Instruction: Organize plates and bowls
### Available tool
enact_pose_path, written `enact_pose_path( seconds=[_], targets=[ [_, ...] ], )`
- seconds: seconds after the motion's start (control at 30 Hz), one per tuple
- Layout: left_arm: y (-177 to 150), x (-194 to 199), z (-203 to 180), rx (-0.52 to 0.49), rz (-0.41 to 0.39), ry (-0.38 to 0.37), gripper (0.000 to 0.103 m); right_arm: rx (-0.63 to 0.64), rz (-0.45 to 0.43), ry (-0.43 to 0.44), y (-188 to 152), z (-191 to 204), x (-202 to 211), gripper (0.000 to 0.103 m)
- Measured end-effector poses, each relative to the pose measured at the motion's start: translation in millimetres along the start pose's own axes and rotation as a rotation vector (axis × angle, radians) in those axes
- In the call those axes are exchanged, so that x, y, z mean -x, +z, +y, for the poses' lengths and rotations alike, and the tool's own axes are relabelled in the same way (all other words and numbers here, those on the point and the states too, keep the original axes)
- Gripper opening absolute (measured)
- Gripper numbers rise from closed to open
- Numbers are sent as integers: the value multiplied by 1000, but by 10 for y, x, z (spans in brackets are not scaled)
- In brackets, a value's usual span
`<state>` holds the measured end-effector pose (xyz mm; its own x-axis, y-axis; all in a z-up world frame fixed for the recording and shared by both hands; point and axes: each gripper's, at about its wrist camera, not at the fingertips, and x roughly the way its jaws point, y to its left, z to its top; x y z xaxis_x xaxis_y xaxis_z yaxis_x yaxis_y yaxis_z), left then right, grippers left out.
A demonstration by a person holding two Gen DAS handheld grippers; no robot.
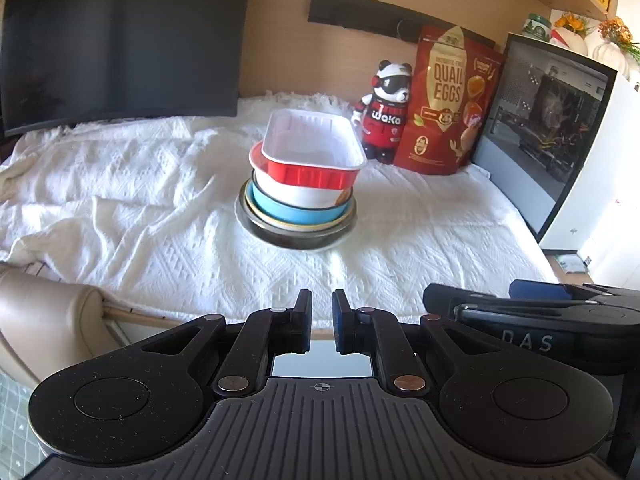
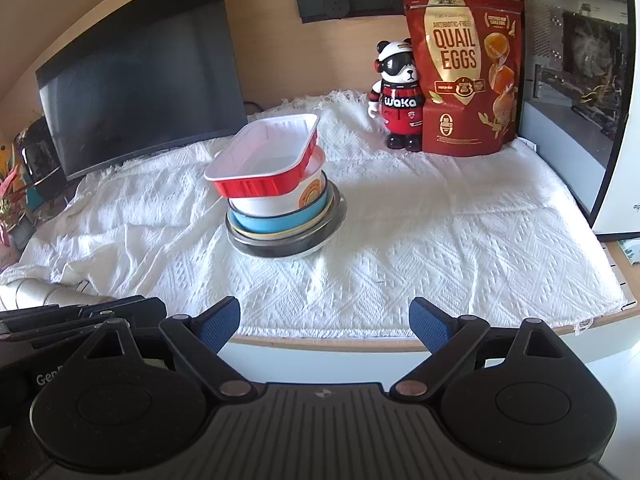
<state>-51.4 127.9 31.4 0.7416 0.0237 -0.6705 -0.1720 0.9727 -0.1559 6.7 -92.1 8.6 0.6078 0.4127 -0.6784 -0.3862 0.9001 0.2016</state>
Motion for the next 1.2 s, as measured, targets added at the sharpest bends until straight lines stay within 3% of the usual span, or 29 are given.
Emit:
enact_pose_path(
  seconds=[1.2],
  targets=[
    [-36, 19, -66, 4, 9, -3, 12, 4, 33, 21, -36, -48, -28, 92]
  ],
)
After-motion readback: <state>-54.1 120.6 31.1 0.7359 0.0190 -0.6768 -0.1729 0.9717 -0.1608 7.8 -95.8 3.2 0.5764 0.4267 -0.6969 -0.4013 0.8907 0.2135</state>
